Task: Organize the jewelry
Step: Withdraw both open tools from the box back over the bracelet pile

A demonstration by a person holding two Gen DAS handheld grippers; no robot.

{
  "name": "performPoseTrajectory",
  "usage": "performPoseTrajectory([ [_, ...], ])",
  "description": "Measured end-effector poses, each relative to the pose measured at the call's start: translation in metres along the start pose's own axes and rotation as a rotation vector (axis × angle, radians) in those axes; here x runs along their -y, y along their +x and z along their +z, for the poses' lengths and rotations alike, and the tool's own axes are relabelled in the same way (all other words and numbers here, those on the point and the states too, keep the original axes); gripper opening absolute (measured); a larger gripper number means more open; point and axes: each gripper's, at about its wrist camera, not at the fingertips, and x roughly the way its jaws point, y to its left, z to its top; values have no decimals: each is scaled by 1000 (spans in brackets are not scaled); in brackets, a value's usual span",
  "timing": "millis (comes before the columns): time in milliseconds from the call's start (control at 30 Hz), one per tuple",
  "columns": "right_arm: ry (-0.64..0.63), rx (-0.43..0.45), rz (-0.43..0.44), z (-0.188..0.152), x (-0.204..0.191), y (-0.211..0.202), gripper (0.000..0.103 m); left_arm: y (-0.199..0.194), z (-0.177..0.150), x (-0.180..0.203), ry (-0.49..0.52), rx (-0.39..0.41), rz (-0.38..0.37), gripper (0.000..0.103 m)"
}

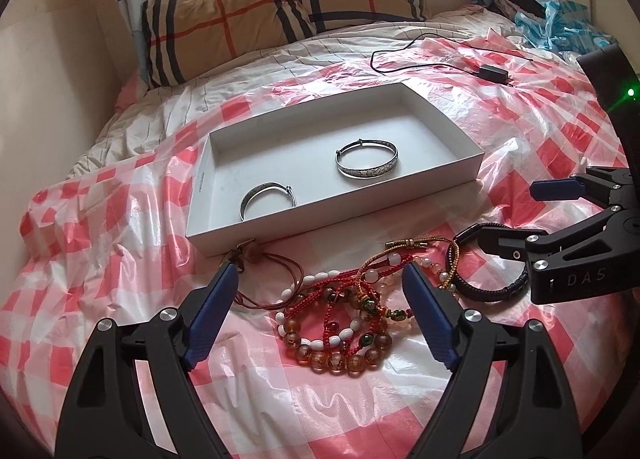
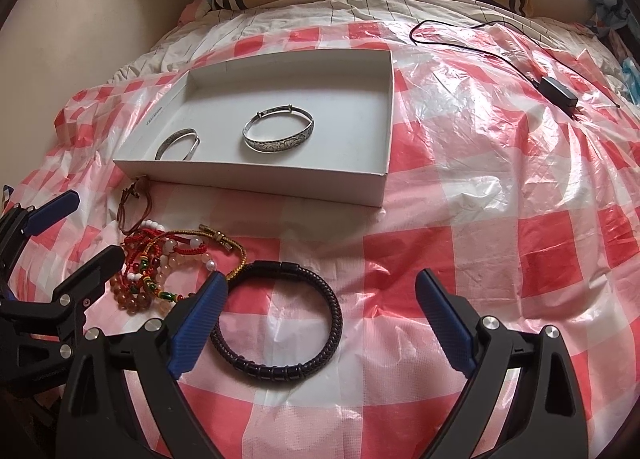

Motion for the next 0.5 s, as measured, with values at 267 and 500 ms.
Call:
performPoseTrajectory([
  [267,-21,-10,-19,-2,-3,2,91,0,0,1,3,1,-1,82],
  [500,-84,-32,-97,-5,-9,8,91,14,-5,19,101,-35,-24,85],
])
